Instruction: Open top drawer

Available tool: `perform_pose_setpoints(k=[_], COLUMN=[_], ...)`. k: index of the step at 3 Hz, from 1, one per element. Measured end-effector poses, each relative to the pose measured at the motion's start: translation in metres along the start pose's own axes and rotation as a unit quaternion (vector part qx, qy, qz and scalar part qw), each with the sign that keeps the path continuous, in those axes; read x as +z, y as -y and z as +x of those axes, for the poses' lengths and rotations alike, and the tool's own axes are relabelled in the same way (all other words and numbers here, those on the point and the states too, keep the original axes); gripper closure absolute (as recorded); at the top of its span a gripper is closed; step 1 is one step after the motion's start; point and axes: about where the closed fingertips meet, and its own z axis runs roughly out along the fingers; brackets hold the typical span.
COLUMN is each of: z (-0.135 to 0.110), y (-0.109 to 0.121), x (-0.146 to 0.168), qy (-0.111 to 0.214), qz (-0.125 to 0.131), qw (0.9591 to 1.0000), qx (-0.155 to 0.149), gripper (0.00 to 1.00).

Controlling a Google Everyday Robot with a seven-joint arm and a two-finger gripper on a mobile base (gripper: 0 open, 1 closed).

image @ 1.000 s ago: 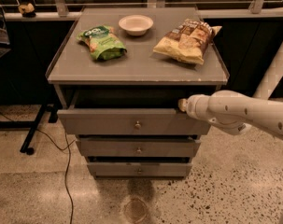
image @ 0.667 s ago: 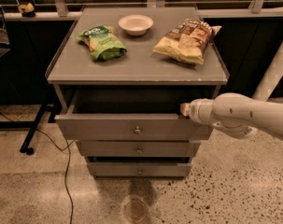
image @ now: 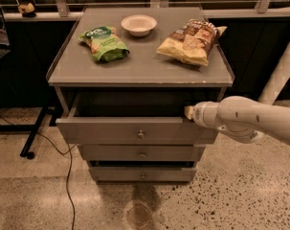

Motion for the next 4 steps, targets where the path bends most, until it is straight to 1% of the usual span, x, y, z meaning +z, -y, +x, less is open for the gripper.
perform_pose_setpoints(k=[1,2,3,4], z=[-0.001,0.014,0.012,0.017], y=[-0.010,-0.013,-0.014,-0.011], x=[0.003,0.000,-0.003,-0.008], qy=[0.005,-0.010,-0.012,-0.020], qz=[-0.016,-0.027,-0.028,-0.027], qw=[0.9996,0.9989,0.9989,0.9990], qx=[-0.025,-0.036,-0.037,-0.031], gripper=[1.00,1.00,1.00,1.00])
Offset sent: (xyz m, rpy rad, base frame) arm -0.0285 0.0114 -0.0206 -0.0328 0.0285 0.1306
